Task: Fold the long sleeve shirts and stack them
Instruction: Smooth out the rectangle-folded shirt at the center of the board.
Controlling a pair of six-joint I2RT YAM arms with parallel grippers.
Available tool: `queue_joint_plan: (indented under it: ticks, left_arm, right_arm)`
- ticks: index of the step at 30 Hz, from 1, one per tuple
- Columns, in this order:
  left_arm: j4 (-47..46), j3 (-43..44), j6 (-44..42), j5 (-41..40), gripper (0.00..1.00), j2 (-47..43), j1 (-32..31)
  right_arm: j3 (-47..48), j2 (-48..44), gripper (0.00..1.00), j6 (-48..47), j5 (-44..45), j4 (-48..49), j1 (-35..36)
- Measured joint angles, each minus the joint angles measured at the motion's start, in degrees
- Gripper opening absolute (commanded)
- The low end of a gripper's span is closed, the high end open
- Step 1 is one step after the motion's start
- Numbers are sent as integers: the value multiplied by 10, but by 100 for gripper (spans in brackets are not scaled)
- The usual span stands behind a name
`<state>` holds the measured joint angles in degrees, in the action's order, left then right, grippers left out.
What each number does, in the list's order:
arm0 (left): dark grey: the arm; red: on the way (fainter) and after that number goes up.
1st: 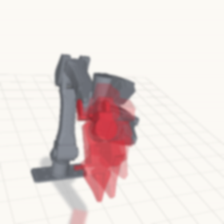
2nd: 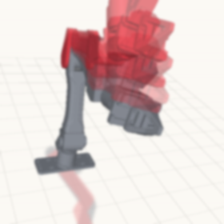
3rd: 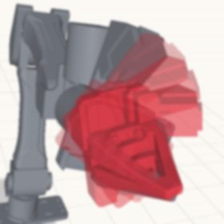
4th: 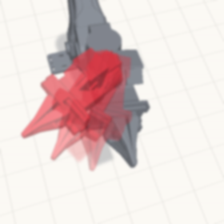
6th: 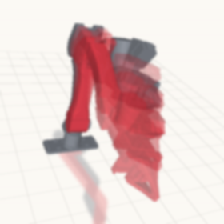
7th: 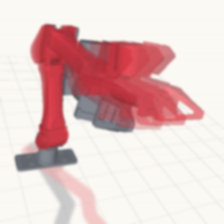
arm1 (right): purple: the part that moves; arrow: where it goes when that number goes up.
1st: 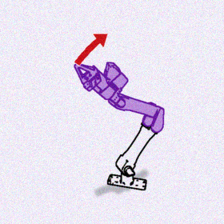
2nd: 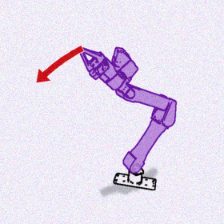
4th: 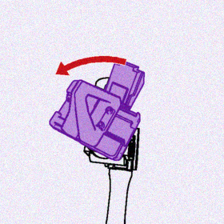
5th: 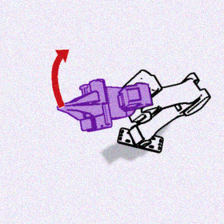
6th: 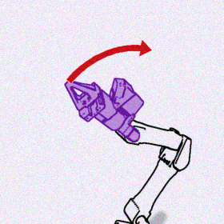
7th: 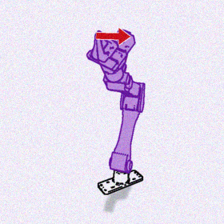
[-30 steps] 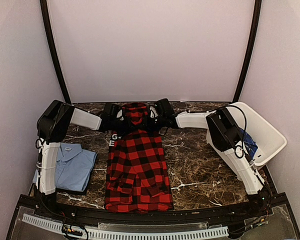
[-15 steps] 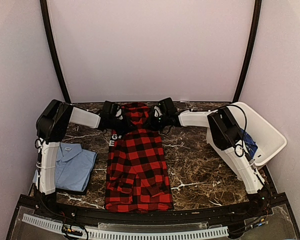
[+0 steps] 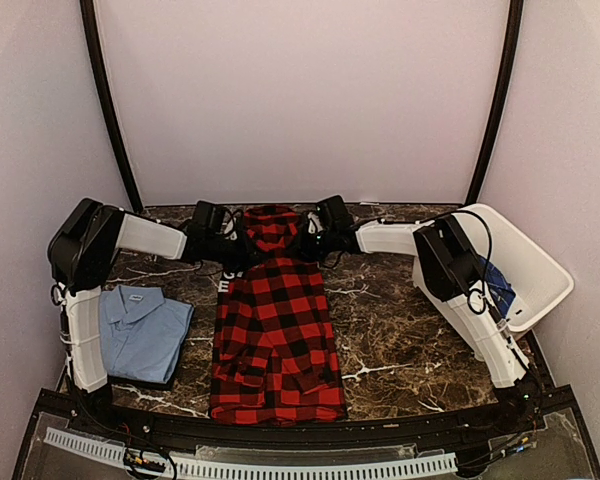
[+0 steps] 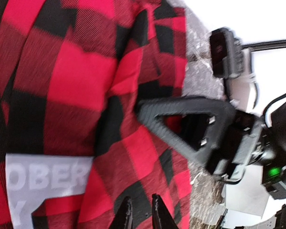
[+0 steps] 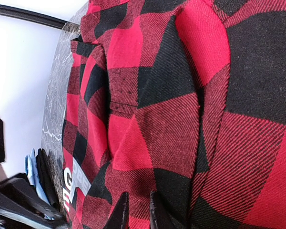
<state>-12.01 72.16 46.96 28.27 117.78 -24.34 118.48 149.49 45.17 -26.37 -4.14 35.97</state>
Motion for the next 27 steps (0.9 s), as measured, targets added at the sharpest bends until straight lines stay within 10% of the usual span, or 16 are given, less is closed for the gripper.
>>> queue_joint_plan:
  ticks: [27]
  left_arm:
    - [55, -28, -36, -18, 21, -25, -1]
  right_arm:
    - [7, -50, 24, -71, -4, -83, -5]
